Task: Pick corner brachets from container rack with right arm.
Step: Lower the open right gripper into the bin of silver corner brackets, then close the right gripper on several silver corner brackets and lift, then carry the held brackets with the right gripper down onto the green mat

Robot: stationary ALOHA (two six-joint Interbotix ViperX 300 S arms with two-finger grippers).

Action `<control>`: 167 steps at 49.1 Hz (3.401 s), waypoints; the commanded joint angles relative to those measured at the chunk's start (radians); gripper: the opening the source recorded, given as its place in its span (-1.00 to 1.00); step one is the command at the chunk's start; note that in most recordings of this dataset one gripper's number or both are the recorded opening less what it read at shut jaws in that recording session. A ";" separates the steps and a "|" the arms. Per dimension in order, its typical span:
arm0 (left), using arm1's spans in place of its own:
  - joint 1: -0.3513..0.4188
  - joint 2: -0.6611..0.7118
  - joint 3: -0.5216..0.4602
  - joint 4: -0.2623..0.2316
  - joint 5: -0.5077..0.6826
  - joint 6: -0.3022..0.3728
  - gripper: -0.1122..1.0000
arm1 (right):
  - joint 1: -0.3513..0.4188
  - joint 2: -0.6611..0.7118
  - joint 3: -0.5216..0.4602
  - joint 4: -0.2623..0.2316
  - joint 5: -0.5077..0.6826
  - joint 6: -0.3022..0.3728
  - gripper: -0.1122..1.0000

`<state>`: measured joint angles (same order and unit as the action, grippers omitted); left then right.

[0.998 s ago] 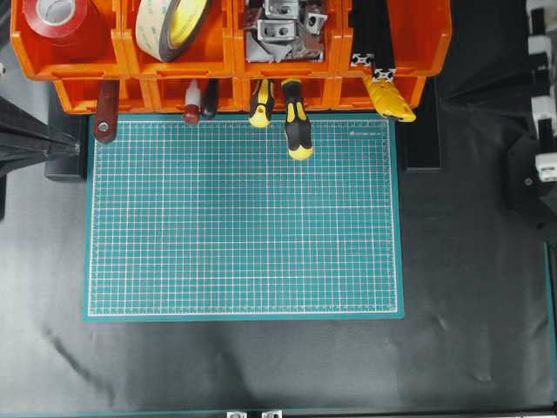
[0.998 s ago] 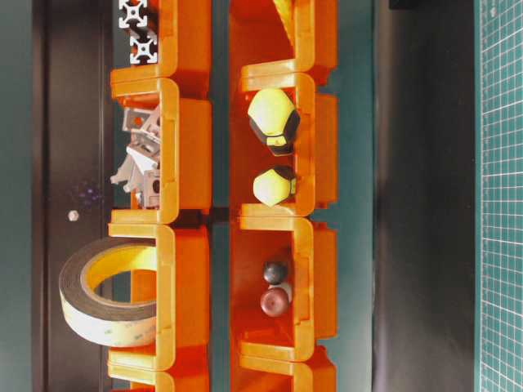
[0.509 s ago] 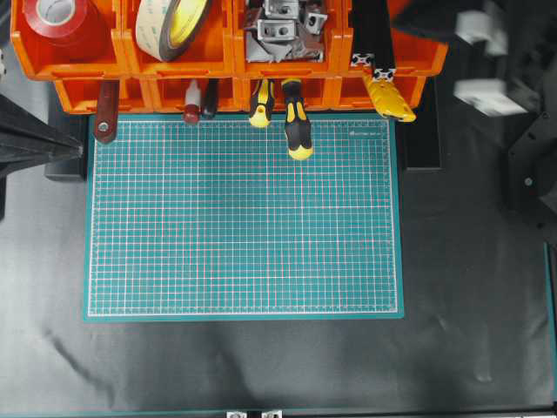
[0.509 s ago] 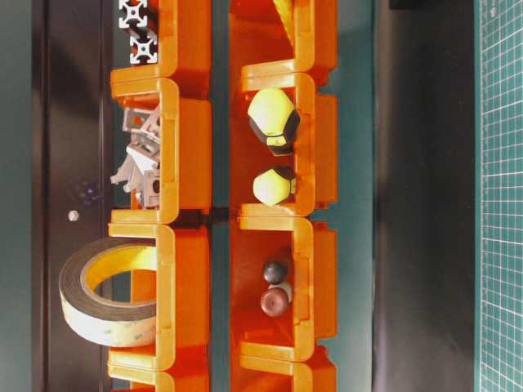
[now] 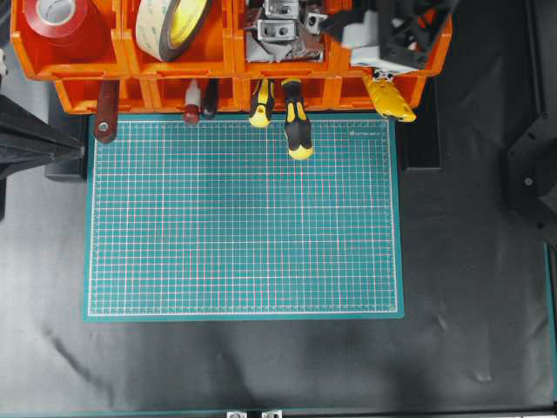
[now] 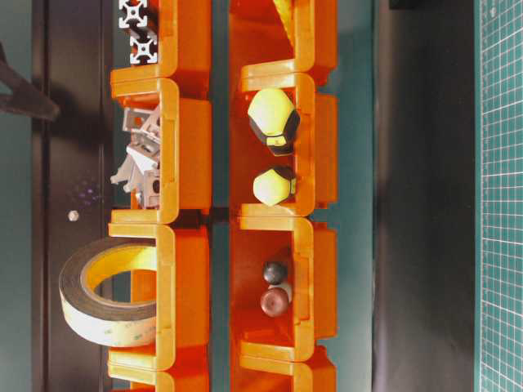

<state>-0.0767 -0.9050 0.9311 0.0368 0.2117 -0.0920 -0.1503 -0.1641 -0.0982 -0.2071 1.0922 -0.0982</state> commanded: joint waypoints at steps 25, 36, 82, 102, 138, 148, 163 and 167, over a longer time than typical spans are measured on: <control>0.000 -0.002 -0.032 0.003 -0.011 -0.003 -0.79 | -0.051 0.051 0.052 -0.017 -0.198 0.002 0.71; 0.002 0.002 -0.032 0.003 -0.012 -0.003 -0.79 | -0.055 0.060 0.083 -0.017 -0.210 0.029 0.71; 0.002 -0.005 -0.032 0.003 -0.012 -0.003 -0.79 | -0.044 0.000 0.152 -0.017 -0.318 0.074 0.20; 0.003 -0.015 -0.034 0.003 -0.008 -0.003 -0.79 | 0.017 -0.023 0.002 -0.101 -0.244 0.072 0.20; -0.005 -0.051 -0.037 0.003 -0.044 -0.006 -0.79 | 0.245 -0.092 0.181 -0.117 -0.181 0.077 0.20; -0.009 -0.061 -0.037 0.003 -0.041 -0.008 -0.79 | 0.368 -0.158 0.276 -0.117 -0.206 0.081 0.20; -0.011 -0.104 -0.041 0.003 -0.044 -0.014 -0.79 | 0.532 -0.167 0.408 -0.115 -0.295 0.153 0.20; -0.011 -0.123 -0.046 0.003 -0.040 -0.012 -0.79 | 0.569 -0.149 0.442 -0.117 -0.341 0.187 0.20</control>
<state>-0.0859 -1.0186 0.9204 0.0368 0.1779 -0.1028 0.3835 -0.3160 0.3298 -0.3206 0.8053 0.0675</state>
